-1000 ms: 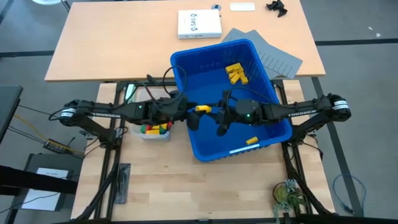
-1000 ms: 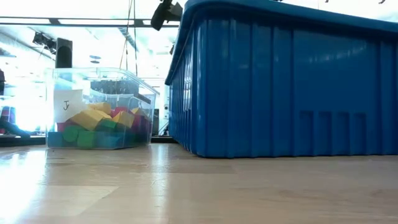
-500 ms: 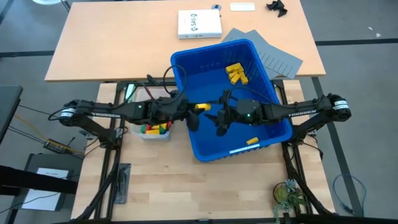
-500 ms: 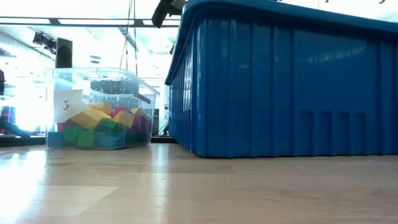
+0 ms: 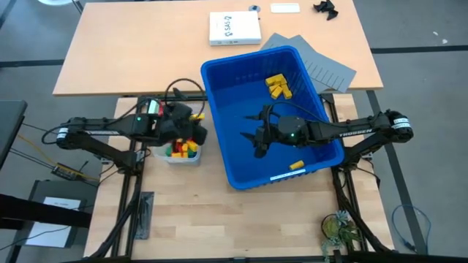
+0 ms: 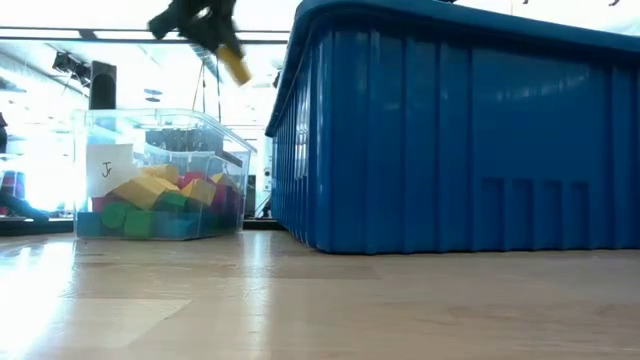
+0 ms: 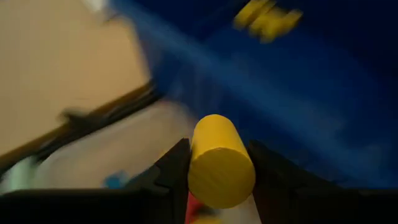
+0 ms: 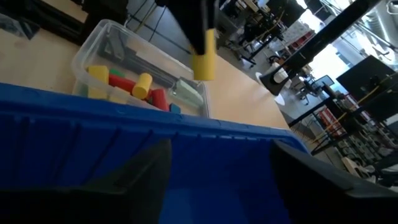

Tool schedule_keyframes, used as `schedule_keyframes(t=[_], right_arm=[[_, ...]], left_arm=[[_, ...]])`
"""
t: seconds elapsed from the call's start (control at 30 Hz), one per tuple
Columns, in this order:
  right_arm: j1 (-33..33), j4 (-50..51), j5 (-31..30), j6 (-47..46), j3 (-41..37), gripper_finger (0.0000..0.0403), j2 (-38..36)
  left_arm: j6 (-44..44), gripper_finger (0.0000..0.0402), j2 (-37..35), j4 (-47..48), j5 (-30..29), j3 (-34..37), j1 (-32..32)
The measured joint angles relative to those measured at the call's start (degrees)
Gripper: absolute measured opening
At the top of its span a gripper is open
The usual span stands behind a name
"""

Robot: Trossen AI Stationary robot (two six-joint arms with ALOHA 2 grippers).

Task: Sort blocks
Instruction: Put the yellow block into the transparent bin

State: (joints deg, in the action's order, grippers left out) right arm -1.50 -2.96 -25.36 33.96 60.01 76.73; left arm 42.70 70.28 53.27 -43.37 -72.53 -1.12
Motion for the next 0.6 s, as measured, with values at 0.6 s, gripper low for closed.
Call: schedule_keyframes(t=[0.6], right_arm=[[3.15,0.17,1.55,-7.89,0.00,0.0247,0.00]], left_arm=[[17.39,0.0149,0.37,7.69,-0.78,16.38,0.37]])
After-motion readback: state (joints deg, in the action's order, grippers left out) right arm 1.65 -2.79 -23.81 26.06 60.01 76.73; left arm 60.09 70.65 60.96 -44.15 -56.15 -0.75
